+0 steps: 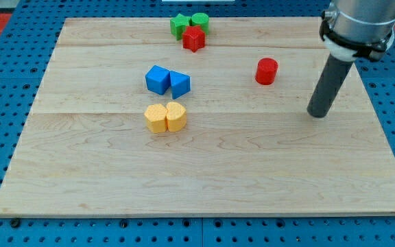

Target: Move the red circle to the right of the red star

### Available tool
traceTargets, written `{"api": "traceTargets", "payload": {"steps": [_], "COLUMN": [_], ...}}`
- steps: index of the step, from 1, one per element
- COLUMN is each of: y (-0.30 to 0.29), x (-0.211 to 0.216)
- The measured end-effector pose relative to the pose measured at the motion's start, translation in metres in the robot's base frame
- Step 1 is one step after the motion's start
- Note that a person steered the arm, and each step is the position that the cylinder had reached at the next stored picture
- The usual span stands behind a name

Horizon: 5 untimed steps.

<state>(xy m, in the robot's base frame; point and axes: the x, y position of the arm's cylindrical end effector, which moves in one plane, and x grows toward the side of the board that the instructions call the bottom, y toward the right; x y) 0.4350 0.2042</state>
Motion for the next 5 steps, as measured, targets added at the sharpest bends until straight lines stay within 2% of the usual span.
{"api": "traceTargets", "payload": {"steps": [2,3,4,5], "y": [-0.014,-0.042,-0.082,-0.053], "x": [-0.058,-0.089,-0.091,-0.061]}}
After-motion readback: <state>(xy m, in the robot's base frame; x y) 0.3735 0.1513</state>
